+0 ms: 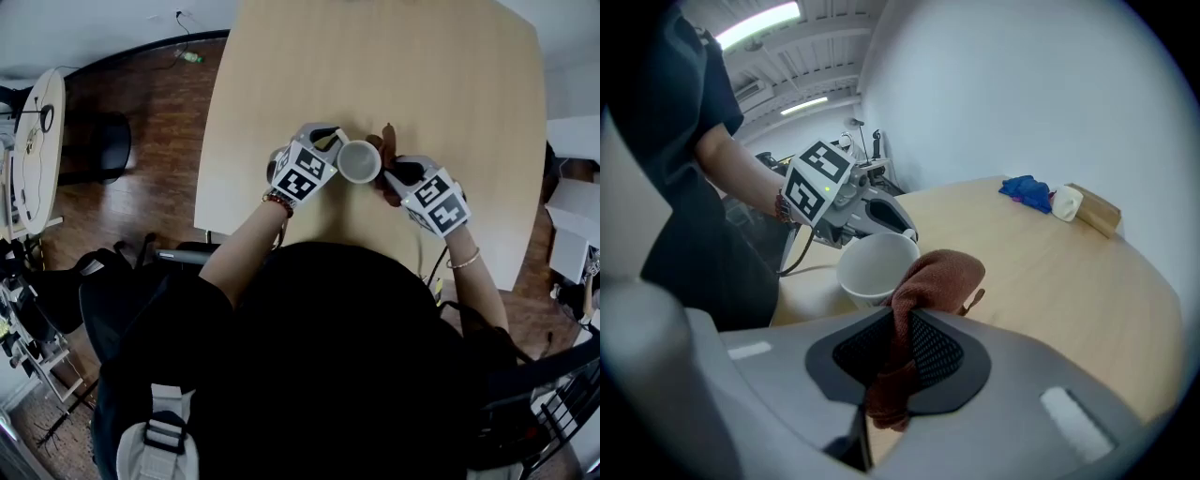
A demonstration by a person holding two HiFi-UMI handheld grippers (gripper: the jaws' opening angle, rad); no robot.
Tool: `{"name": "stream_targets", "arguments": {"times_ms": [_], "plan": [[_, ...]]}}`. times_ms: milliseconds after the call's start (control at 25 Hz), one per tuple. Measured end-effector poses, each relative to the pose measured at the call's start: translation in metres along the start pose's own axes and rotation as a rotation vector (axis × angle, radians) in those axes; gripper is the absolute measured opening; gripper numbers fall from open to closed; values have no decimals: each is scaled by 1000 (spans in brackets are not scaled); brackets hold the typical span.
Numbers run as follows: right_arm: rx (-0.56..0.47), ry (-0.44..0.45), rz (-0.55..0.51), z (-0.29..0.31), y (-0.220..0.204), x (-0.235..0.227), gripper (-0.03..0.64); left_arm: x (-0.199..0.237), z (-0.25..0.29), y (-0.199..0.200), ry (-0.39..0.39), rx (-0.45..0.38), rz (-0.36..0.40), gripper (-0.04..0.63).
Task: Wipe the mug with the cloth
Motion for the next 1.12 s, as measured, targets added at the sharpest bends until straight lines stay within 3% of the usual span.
{"name": "stream_targets", "arguments": {"times_ms": [320,640,1120], "plan": [[51,-16,-2,31,-12,15,51,-2,-13,-9,47,33,-20,40],[90,-29,-9,49,-17,21,51,-8,-27,-23,25,77,68,44],[-56,21,219,-3,-5,25,51,-23,-43,-35,2,115,107,49]]}}
Point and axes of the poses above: the fingertips, and each gripper's own axes: z forward along the fingers, x to its left, y out of its top, the point moved 6 cm from there along -z, backward along the fingers, and after that the axes turned 14 degrees about -y, right-handed, at the moved point
